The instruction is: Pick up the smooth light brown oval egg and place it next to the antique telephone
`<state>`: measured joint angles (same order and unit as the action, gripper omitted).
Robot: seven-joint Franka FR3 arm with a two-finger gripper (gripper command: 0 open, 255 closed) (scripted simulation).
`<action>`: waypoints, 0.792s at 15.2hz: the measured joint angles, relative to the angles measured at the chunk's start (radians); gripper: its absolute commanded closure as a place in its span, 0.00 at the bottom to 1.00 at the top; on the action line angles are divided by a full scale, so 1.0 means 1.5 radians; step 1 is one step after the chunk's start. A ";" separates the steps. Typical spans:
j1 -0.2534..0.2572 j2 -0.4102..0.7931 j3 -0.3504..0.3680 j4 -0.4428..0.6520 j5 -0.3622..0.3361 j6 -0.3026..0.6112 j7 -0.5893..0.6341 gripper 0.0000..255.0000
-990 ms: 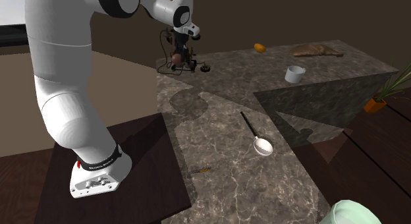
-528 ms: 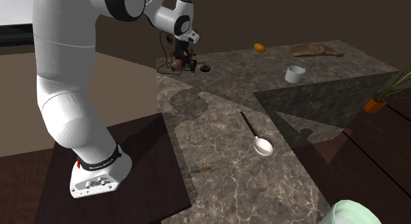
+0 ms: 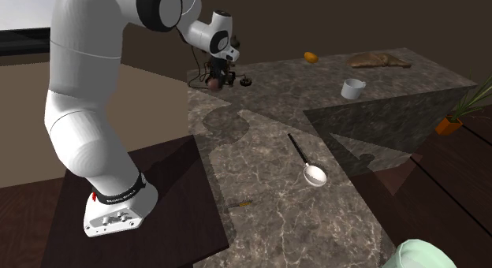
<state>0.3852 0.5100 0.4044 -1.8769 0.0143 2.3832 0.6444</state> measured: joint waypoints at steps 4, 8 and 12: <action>0.005 0.024 -0.006 -0.003 -0.007 0.026 0.000 1.00; 0.012 0.049 -0.013 -0.004 -0.015 0.052 0.002 1.00; 0.017 0.077 -0.020 0.001 -0.023 0.074 0.002 1.00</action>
<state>0.4113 0.6259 0.3739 -1.8754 -0.0197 2.4943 0.6468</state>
